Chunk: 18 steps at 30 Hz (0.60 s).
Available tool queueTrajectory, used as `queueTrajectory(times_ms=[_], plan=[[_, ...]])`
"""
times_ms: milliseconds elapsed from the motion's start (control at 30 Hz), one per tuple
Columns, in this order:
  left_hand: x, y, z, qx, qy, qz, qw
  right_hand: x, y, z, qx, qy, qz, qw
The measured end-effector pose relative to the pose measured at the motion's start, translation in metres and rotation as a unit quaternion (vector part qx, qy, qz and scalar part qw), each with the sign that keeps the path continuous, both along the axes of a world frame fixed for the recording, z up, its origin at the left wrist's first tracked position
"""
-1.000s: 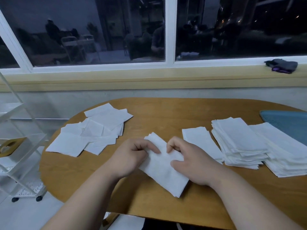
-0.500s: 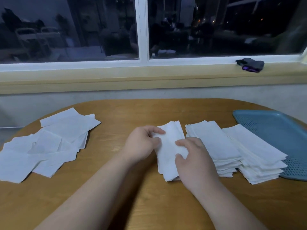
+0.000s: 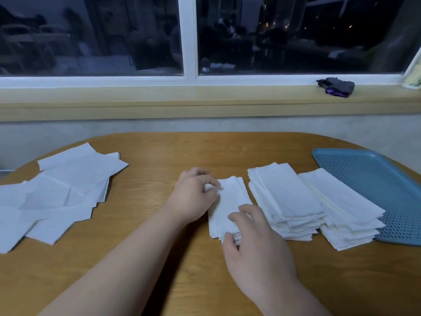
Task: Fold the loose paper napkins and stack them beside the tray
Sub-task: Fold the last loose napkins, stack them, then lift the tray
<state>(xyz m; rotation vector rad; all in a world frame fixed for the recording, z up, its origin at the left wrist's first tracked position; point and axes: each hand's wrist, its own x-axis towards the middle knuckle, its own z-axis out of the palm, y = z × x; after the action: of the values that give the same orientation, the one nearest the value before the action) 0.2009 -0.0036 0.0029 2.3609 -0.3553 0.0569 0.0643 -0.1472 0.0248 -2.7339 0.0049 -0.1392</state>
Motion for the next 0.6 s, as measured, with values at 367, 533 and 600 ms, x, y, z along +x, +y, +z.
queueTrajectory(times_ms=[367, 533, 600], plan=[[-0.091, 0.163, -0.015, 0.022, -0.04, 0.112, 0.993, 0.019, 0.097, -0.009, 0.072, -0.014, 0.173, 0.982], [-0.104, 0.228, -0.02, 0.056, -0.085, 0.187, 0.977, 0.052, 0.156, -0.023, 0.093, -0.01, 0.204, 0.975], [-0.104, 0.239, -0.024, 0.057, -0.1, 0.227, 0.967, 0.069, 0.176, -0.028, 0.101, -0.011, 0.204, 0.974]])
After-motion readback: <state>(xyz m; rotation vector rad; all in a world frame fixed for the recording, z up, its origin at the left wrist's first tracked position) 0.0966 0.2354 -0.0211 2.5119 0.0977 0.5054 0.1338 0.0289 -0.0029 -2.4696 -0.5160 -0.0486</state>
